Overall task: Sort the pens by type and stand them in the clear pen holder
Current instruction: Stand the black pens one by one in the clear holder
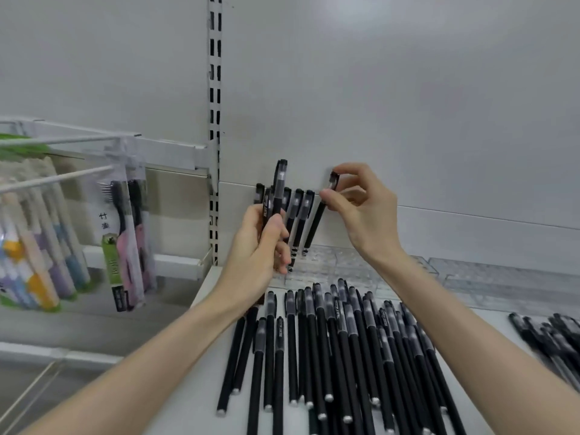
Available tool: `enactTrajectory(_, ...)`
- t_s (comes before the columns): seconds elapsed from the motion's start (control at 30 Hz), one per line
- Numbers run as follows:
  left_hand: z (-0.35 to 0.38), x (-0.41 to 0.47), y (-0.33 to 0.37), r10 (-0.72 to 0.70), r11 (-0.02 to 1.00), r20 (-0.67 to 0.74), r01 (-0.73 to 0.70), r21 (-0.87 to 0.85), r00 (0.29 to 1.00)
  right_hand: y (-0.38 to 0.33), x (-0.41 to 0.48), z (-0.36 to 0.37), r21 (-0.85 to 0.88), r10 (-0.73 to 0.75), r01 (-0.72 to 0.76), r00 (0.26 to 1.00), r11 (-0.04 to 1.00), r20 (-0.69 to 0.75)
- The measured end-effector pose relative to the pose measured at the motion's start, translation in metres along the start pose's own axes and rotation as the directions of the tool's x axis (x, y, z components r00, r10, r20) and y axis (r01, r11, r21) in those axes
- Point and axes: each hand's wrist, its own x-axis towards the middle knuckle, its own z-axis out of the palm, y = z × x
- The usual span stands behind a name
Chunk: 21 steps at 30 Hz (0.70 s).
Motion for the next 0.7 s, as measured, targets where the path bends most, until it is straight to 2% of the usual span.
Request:
enactTrajectory(0.07,-0.003,0.0,-0.001,-0.016,0.998,0.009,0.016,-0.065,1.0,0.005,0.0,0.0,-0.012,0.008,-0.008,0.999,1.0,0.049)
enactTrajectory(0.23,-0.007,0.0,-0.003,-0.023,0.996,0.029,0.025,-0.083,0.999,0.014,-0.002,-0.001,-0.096,0.009,0.008,0.984,0.995,0.176)
enactTrajectory(0.33,-0.005,-0.003,-0.004,0.017,1.0,0.052,-0.016,-0.017,0.999,0.014,-0.002,-0.002,-0.134,0.021,0.007,0.979,0.991,0.201)
enactTrajectory(0.47,-0.005,-0.001,-0.006,-0.014,1.0,0.066,0.014,0.012,0.998,0.013,-0.004,-0.003,-0.181,0.033,0.012,0.97,0.983,0.24)
enactTrajectory(0.57,-0.005,-0.002,-0.007,-0.019,0.999,0.091,0.015,0.047,0.996,0.008,-0.006,-0.005,-0.247,0.024,0.029,0.978,0.969,0.208)
enactTrajectory(0.6,-0.005,-0.002,-0.007,-0.02,0.999,0.102,0.015,0.049,0.995,0.004,-0.007,-0.007,-0.215,0.027,0.013,0.983,0.977,0.183)
enactTrajectory(0.7,-0.003,-0.003,-0.007,-0.002,0.999,0.116,-0.004,0.048,0.993,-0.013,-0.011,-0.01,0.125,0.066,-0.093,0.976,0.988,0.207)
